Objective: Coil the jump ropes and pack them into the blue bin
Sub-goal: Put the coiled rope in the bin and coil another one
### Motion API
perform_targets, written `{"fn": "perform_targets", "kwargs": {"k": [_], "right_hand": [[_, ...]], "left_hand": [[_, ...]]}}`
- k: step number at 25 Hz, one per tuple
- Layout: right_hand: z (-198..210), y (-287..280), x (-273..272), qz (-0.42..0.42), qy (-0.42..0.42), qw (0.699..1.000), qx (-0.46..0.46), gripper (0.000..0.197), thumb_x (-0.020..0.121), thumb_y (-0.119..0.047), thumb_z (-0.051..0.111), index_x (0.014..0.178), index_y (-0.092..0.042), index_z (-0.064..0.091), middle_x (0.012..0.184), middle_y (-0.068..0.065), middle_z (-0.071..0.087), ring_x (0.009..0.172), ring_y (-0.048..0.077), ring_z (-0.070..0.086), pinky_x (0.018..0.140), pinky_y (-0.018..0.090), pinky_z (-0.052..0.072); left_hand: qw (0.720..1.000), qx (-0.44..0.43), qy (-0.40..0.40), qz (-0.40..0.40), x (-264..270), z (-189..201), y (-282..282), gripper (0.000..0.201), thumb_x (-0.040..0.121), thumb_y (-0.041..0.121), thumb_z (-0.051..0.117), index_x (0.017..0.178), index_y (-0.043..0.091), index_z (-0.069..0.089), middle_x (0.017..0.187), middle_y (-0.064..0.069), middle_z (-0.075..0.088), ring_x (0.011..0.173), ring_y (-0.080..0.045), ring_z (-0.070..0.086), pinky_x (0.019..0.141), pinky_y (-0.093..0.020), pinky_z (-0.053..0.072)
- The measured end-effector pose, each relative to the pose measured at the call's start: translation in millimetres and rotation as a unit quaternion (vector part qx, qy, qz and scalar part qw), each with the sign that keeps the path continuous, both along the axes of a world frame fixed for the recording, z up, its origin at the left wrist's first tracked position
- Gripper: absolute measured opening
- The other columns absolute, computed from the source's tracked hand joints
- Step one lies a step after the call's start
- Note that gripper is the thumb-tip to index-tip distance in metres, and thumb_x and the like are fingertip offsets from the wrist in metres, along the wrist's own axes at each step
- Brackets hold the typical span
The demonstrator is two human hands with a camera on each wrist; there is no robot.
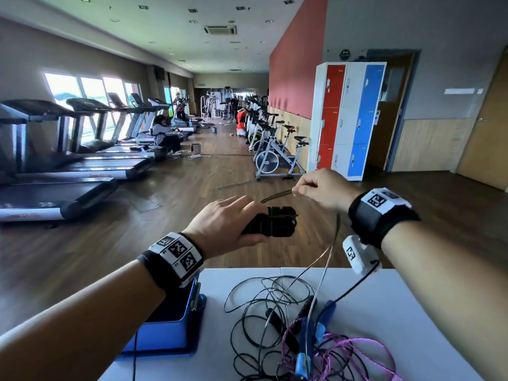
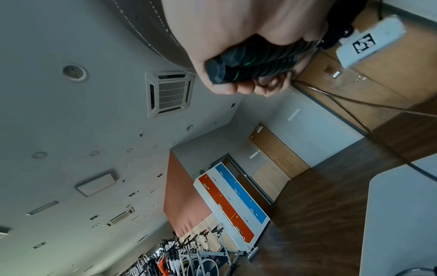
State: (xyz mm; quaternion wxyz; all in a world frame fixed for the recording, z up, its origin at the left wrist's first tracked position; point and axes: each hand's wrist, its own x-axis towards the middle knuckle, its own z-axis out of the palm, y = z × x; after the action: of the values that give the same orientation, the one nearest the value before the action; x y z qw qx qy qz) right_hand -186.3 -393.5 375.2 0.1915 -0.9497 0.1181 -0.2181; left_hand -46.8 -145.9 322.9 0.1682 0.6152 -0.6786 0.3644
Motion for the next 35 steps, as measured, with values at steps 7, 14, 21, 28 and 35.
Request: {"fn": "perform_targets", "kwargs": {"k": [7,14,21,28,35], "right_hand": [[-93,49,-3,-0.003,-0.037,0.991,0.130,0.037,0.101,-0.020,0.056,0.065,-0.024,0.060,0.050,-0.009,0.048,0.043,0.003,0.038,0.050,0.029,0.029],[-86,103,-33,0.025,0.005,0.985,0.172,0.030,0.100,-0.034,0.053,0.077,-0.018,0.064,0.055,-0.004,0.052,0.044,0.004,0.048,0.050,0.026,0.038],[5,85,-54,0.031,0.088,0.992,0.081,0.025,0.093,-0.026,0.065,0.075,-0.008,0.067,0.045,0.000,0.050,0.036,0.014,0.054,0.040,0.023,0.037],[69,52,-28,0.030,0.087,0.993,-0.069,0.013,0.082,-0.032,0.080,0.078,-0.020,0.078,0.074,-0.001,0.073,0.068,0.018,0.062,0.064,0.029,0.047],[61,21,-2,0.107,0.072,0.992,-0.009,0.012,0.081,-0.032,0.083,0.085,-0.021,0.079,0.065,-0.017,0.069,0.055,-0.002,0.054,0.061,0.024,0.046]], "left_hand": [[1.000,-0.008,0.014,0.017,6,2,-7,0.053,0.092,0.063,0.057,0.118,0.017,0.059,0.109,0.001,0.070,0.090,-0.021,0.069,0.067,-0.035,0.058],[0.994,0.009,0.043,0.096,26,-9,-14,0.056,0.086,0.071,0.051,0.112,0.021,0.057,0.098,0.004,0.071,0.085,-0.023,0.069,0.064,-0.035,0.056],[0.991,0.048,0.035,0.119,35,-8,-17,0.055,0.080,0.066,0.065,0.112,0.021,0.061,0.099,0.004,0.072,0.087,-0.023,0.070,0.068,-0.036,0.057],[0.997,0.053,0.021,0.058,14,1,-15,0.051,0.082,0.066,0.055,0.111,0.024,0.058,0.100,0.007,0.070,0.089,-0.020,0.067,0.066,-0.033,0.055],[1.000,0.015,0.024,-0.007,-1,14,-2,0.051,0.086,0.063,0.066,0.113,0.020,0.057,0.107,0.000,0.067,0.090,-0.021,0.067,0.065,-0.034,0.056]]}}
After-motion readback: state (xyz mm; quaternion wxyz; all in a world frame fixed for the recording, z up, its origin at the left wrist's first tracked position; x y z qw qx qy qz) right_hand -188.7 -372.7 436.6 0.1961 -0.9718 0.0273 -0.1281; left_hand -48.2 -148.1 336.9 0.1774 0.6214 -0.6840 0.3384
